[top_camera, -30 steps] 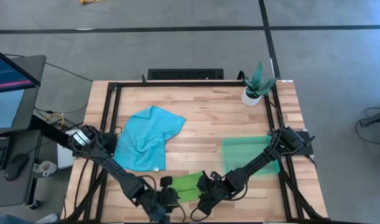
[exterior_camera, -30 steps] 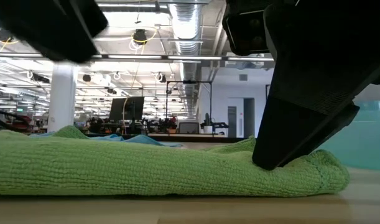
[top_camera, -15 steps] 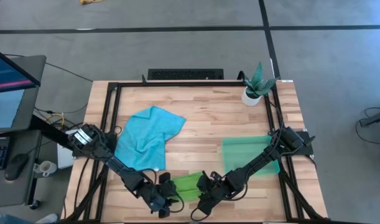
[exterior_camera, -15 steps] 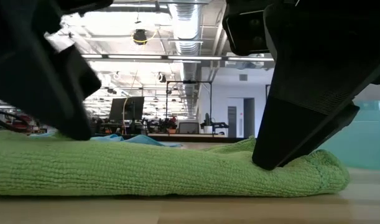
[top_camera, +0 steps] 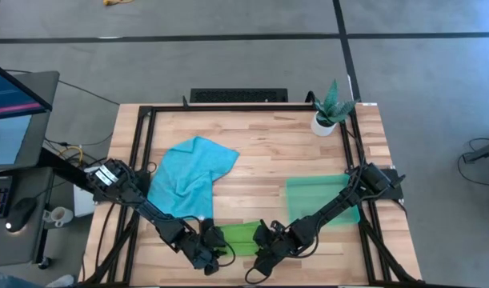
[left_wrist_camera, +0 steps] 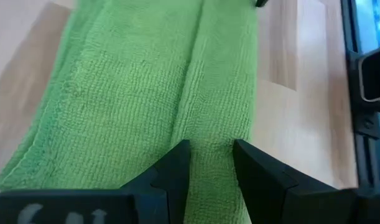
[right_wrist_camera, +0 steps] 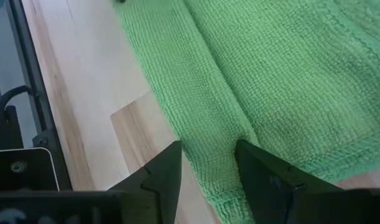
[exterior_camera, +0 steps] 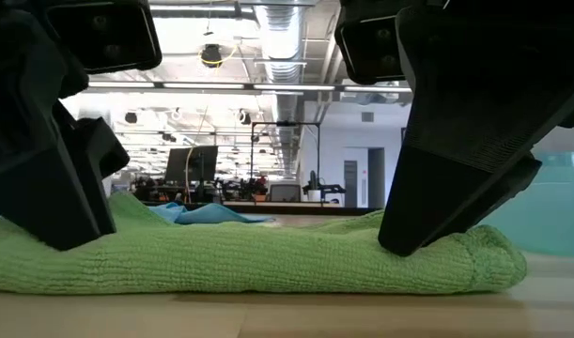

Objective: Roll microfiber towels into tight, uniform cylinder then place into a basket
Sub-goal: Roll the green towel

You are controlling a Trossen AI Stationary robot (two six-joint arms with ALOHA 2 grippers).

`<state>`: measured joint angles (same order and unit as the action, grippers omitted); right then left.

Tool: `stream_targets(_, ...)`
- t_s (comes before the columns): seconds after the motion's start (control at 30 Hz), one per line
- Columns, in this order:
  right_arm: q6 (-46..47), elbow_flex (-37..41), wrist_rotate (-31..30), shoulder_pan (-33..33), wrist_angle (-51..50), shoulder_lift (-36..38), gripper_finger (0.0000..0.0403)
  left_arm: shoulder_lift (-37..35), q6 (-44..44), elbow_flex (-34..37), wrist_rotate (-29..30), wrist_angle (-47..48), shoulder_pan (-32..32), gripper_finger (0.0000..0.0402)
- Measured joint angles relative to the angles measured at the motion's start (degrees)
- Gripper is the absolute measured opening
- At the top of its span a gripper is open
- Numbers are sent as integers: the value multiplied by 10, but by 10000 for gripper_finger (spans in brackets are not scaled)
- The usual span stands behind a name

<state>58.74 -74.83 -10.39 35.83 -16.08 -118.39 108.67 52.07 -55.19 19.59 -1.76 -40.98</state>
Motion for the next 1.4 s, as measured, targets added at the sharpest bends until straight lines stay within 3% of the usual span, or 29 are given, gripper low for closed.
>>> stream_targets(0.2, 13, 0, 0, 0, -1, 0, 179, -15, -45, -42, -17, 20, -15, 120)
stream_targets(0.4, 13, 0, 0, -1, -1, 0, 179, -20, -143, -73, 47, 6, -30, 120)
stream_targets(0.8, 13, 0, 2, -5, 0, 0, 179, 46, -201, -77, 27, 4, -19, 120)
stream_targets(0.93, 13, 0, 2, -7, 1, 0, 179, 43, -214, -136, 34, 108, -28, 120)
stream_targets(1.1, 13, 0, 1, -7, 2, 0, 179, 42, -214, -222, 107, 270, -42, 120)
stream_targets(1.27, 13, 0, 1, -7, 2, 0, 179, 56, -238, -223, 141, 280, -46, 120)
stream_targets(1.4, 13, 0, 0, -7, 2, 0, 179, 102, -238, -223, 103, 282, -35, 120)
